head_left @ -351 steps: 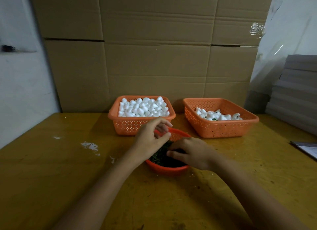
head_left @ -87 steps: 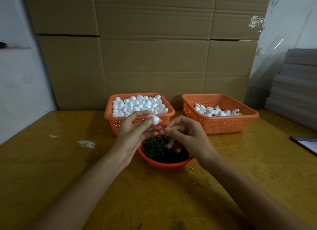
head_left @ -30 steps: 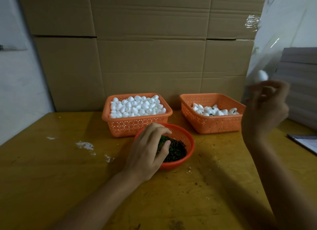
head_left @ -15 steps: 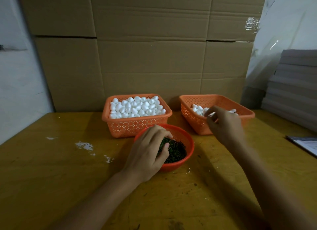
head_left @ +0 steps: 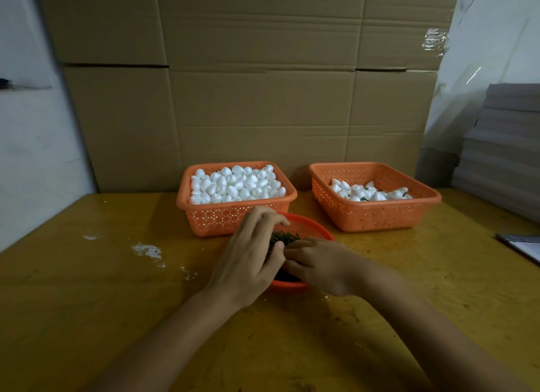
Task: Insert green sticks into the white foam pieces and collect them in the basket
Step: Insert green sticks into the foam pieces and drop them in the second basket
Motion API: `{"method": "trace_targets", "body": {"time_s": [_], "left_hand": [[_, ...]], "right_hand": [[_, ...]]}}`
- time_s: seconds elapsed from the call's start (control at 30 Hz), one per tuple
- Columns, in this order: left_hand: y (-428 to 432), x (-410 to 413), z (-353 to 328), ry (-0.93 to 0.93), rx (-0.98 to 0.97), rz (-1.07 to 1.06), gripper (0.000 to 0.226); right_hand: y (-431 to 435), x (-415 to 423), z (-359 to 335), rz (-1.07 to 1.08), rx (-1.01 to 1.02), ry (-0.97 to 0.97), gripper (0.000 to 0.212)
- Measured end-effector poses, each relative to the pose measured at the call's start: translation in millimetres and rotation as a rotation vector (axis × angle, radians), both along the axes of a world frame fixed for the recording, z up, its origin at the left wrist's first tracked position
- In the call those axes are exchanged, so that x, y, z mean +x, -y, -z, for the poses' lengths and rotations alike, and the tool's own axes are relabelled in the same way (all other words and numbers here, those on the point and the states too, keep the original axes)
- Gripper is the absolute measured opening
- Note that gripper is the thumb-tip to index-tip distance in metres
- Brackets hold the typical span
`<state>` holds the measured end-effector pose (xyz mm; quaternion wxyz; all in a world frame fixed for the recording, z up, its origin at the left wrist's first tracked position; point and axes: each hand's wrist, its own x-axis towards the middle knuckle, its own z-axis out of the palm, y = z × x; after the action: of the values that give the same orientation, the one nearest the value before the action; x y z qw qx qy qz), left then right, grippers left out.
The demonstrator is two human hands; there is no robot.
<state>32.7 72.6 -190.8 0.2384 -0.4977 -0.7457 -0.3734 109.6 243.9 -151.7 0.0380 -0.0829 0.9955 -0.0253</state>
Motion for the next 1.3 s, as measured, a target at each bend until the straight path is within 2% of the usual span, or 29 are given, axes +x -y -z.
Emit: {"method": "trace_targets", "body": {"time_s": [0.07,0.17,0.23,0.3,0.4,0.43,0.5,0.63,0.8,0.87,0.97,1.0,1.07,1.1,1.2,1.3], "left_hand": [[2,-10,-4,-0.034,0.027,-0.108,0.036],[7,-36,-17,-0.116,0.028,-0.39,0.038],[11,-59,-30,-0.126,-0.077,-0.592,0.042],[14,-84,-43,0.0,-0.336,-0.717,0.048],[11,-116,-61,0.373,-0.782,-0.656,0.071],[9,-124,-66,0.459,-0.852,-0.617,0.079],[4,-133,-71,0.549,-0.874,-0.576,0.09],[3,-136,-73,0.612,-0.8,-0.51,0.089],[6,-130,-74,0.64,-0.701,-0.316,0.061],[7,-133,-73,0.606,-0.594,-0.34,0.055],[13,-140,-73,0.526,-0.452,-0.405,0.058],[16,-142,-73,0.529,-0.394,-0.387,0.049],[22,-144,-75,0.6,-0.246,-0.35,0.016],[24,-142,-75,0.631,-0.161,-0.341,0.012],[27,-133,-72,0.678,0.178,-0.322,0.024],[22,-115,-73,0.683,0.381,-0.23,0.028]], "right_hand": [[1,-2,1,0.001,0.024,0.02,0.048],[1,-3,1,-0.044,0.109,0.029,0.049],[1,-3,1,-0.067,0.135,0.026,0.049],[1,-3,2,-0.052,0.117,0.02,0.049],[0,-3,3,-0.06,0.119,0.018,0.049],[0,-3,3,-0.068,0.123,0.022,0.049],[0,-3,3,-0.079,0.144,0.026,0.049],[1,-5,4,-0.063,0.155,0.055,0.05],[2,-4,4,-0.008,0.08,0.057,0.05],[2,-4,5,-0.001,0.07,0.054,0.05],[2,-4,5,-0.01,0.082,0.053,0.05],[2,-4,4,-0.011,0.086,0.054,0.05],[2,-4,5,-0.02,0.113,0.057,0.051],[2,-4,5,-0.029,0.132,0.057,0.051],[3,-4,4,-0.012,0.124,0.053,0.05],[4,-4,4,-0.026,0.153,0.06,0.05]]}}
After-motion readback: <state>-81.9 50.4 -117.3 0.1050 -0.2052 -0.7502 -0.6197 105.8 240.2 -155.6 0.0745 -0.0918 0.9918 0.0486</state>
